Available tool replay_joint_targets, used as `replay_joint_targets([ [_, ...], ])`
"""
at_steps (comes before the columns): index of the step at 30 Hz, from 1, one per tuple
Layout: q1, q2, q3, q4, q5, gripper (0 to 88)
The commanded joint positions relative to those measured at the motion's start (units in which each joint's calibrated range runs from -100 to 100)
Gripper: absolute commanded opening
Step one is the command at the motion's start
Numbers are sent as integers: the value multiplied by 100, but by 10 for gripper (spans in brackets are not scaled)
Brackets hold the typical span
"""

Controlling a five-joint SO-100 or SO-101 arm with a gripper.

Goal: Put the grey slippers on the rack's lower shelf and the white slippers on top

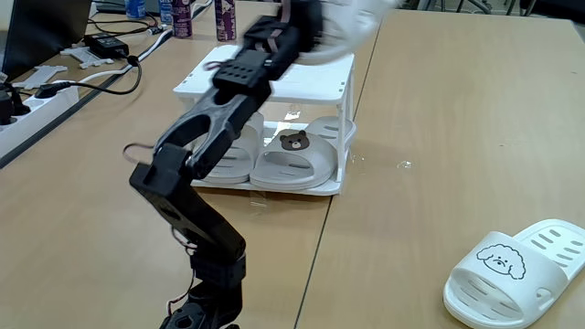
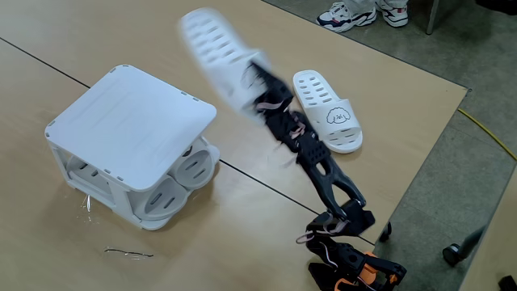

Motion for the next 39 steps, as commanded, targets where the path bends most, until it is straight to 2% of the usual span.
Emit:
replay_joint_targets([
  [1, -1498, -893, 329, 1, 42, 7],
  [5, -2797, -590, 410, -17, 42, 7],
  [10, -3332, 891, -916, -25, 42, 7],
  [19, -3250, 4189, -4425, -25, 42, 7],
  [24, -2740, 5847, -6049, -34, 42, 7],
  [29, -2328, 6781, -6680, -42, 42, 7],
  [34, -2213, 6865, -6617, -34, 42, 14],
  [35, -2213, 6865, -6599, -34, 42, 53],
  [37, -2254, 6823, -6590, -34, 42, 242],
  [38, -2279, 6814, -6590, -34, 42, 310],
  [39, -2287, 6798, -6590, -34, 42, 341],
])
